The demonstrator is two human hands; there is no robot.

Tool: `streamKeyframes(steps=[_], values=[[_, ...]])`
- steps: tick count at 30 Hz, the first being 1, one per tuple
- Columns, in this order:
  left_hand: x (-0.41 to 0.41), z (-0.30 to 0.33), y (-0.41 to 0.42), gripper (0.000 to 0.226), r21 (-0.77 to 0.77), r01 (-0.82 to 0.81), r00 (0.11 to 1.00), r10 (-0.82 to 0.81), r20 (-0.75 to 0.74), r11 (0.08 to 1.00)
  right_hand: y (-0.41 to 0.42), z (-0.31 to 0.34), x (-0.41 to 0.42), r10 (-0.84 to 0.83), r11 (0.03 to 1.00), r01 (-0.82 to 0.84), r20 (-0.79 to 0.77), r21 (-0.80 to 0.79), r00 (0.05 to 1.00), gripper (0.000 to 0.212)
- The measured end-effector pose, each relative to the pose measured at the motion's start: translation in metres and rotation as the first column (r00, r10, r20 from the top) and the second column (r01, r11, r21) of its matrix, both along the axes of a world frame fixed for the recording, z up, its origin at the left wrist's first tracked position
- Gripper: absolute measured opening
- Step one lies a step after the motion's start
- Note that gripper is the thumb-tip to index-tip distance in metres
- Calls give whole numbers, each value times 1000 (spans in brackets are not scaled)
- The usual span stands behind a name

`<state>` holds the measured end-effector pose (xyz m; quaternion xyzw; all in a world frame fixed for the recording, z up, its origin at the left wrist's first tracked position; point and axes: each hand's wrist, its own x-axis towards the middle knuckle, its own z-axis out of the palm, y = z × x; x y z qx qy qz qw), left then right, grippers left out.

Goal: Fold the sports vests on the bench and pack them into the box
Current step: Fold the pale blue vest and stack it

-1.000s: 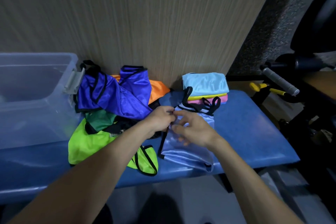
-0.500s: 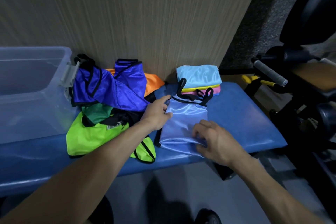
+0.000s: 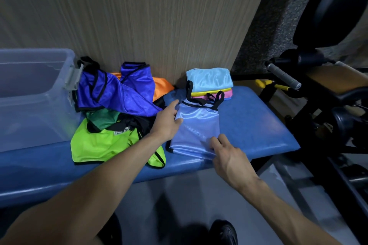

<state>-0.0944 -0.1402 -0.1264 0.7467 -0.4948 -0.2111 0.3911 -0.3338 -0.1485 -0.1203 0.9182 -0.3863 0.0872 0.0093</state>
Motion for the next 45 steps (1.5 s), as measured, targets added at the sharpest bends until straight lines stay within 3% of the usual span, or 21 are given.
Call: streamKeyframes(steps=[2,4,7,9,11,14,20,23,26,29,31,33,35,38,41,43,45], values=[[3,5,9,70,13,21,990,-22,141,1000,-1,-2,-5,63,996,-62,5,-68,998,38],[7,11,24,48,-46,96,928,-73,364,994,-3,-5,-10,93,987,-90,21,-134,995,39],[7,16,51,26,-77,386,788,-285,546,919,-7,-8,-15,150,965,-132,65,-225,987,28],[5,10,65,45,94,529,608,-454,651,843,-6,-10,-20,186,957,-174,31,-231,982,21],[5,2,74,67,210,520,523,-503,688,828,-6,-12,-28,224,958,-221,-8,-180,975,34],[9,-8,82,78,195,506,540,-485,688,840,-9,-15,-35,260,959,-252,44,-132,965,35],[0,-10,81,69,120,477,630,-434,644,871,-19,-11,-24,227,972,-207,222,-110,948,26],[-15,-12,79,46,4,351,684,-259,682,936,-20,9,-13,76,990,-117,407,77,910,24],[-31,-3,76,29,-154,231,733,-67,677,961,-18,33,-10,-13,978,-115,598,176,801,16],[-36,39,74,15,-275,232,864,-68,499,933,-23,63,-13,-41,975,-152,801,163,597,13],[-36,75,73,20,-383,241,943,-123,308,892,-28,87,-14,-31,976,-182,910,116,415,12],[-34,105,65,33,-464,223,972,-160,171,857,-34,107,-12,-33,982,-170,957,85,288,16],[-31,121,53,42,-491,216,971,-237,20,844,-41,116,-6,-51,984,-153,973,87,226,17],[-23,119,32,31,-429,201,923,-317,-217,880,-60,107,6,-115,978,-139,962,153,247,15],[-11,91,7,14,-207,135,858,-219,-464,969,-86,74,20,-279,927,-156,904,342,324,15],[0,61,-11,12,0,59,880,-53,-472,998,-97,48,26,-497,783,-160,759,601,420,34],[10,31,-28,15,115,-3,896,54,-441,993,-99,31,28,-617,553,-159,530,818,581,63]])
